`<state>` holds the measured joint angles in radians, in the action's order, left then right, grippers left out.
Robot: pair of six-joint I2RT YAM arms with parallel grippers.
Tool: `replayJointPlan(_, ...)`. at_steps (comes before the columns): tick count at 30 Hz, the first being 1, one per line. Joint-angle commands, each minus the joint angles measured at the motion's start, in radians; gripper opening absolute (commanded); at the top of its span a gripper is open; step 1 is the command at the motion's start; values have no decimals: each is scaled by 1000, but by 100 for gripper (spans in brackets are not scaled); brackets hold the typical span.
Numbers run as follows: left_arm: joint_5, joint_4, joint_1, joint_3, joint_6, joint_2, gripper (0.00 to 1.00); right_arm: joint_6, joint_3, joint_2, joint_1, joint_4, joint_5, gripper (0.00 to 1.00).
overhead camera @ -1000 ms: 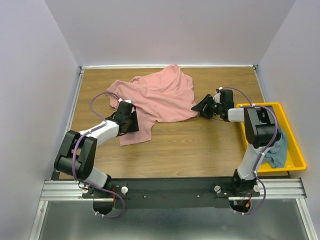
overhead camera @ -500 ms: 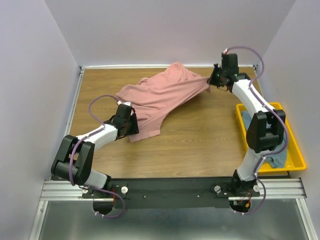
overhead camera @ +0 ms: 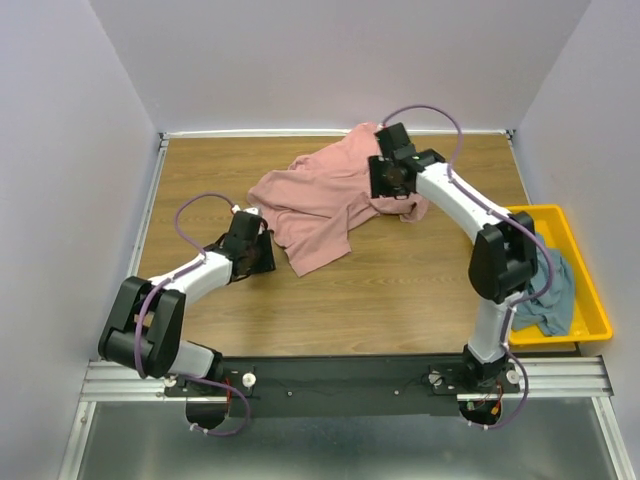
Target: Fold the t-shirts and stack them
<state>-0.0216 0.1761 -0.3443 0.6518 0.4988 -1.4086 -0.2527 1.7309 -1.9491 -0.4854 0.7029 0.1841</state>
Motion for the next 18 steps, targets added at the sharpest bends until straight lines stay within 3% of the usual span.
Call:
replayJointPlan(1,15,25,2,-15,1,43,55,-74,-169,133,181,-55,-53,57)
replayJointPlan(8,17,45,2,-6,21,163,55,-272,-548,311,424,-374,-368,52)
replayJointPlan(14,-6,-1,22,-6,112,238,62,-319,-672,328,482,-486,-443,52)
replayJointPlan(15,-5,-13,30,-14,147,240,68,-316,-688,329,501,-493,-449,52)
replayJointPlan(18,46,-78,60,-47,207,229,72,-301,-714,343,502,-499,-465,52)
